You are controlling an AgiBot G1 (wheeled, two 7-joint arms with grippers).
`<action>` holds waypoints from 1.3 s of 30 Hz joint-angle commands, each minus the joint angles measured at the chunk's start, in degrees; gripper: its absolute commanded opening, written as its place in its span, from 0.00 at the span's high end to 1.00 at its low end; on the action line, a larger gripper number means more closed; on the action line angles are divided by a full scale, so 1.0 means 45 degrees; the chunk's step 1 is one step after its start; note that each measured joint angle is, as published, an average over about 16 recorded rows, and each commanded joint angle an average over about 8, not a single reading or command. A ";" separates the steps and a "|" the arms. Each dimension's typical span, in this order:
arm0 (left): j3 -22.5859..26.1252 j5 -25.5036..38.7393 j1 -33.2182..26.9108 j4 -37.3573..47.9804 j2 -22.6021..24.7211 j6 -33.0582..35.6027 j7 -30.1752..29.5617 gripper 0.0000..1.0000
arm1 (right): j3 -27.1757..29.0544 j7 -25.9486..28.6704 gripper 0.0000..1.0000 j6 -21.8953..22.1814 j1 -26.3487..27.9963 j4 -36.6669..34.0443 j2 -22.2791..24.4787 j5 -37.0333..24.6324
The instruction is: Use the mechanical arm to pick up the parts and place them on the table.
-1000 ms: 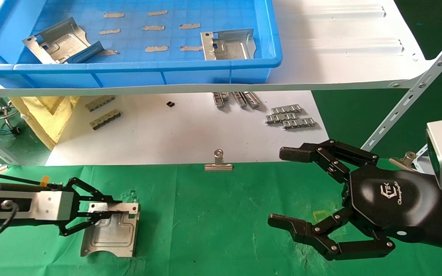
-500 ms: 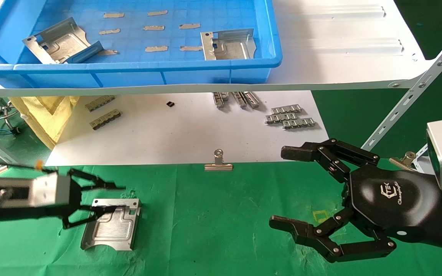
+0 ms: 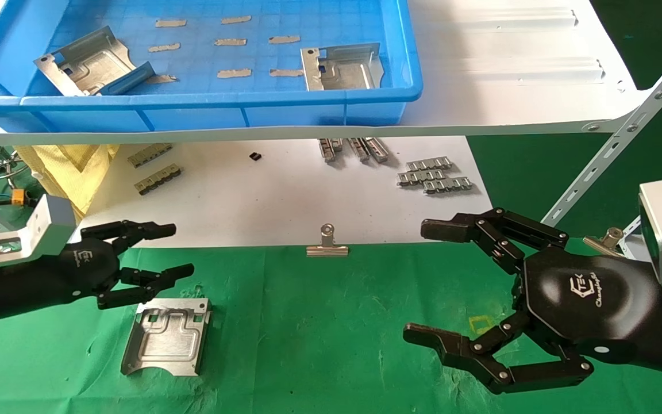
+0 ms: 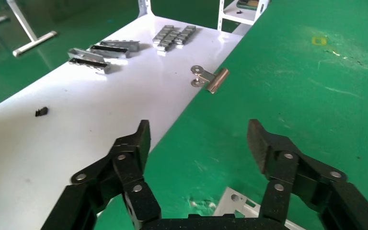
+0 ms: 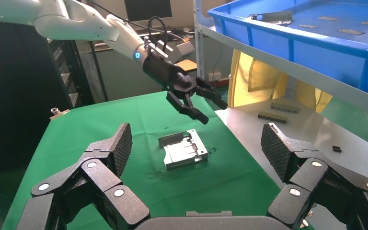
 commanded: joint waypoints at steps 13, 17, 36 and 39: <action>-0.0303 -0.0123 0.0334 -0.0857 -0.0149 -0.0085 -0.0416 0.00 | 0.0000 0.0000 0.00 0.0001 -0.0001 -0.0001 0.0001 0.0000; -0.0673 -0.0283 0.0739 -0.1871 -0.0337 -0.0168 -0.0963 0.00 | 0.0000 0.0000 0.00 0.0000 -0.0001 -0.0001 0.0001 0.0000; -0.2487 -0.1067 0.2719 -0.6839 -0.1261 -0.0571 -0.3643 0.00 | 0.0000 0.0000 0.00 0.0000 -0.0001 -0.0001 0.0001 0.0000; -0.2774 -0.1191 0.3032 -0.7623 -0.1406 -0.0635 -0.4066 0.00 | 0.0000 0.0000 0.00 0.0000 -0.0001 -0.0001 0.0001 0.0000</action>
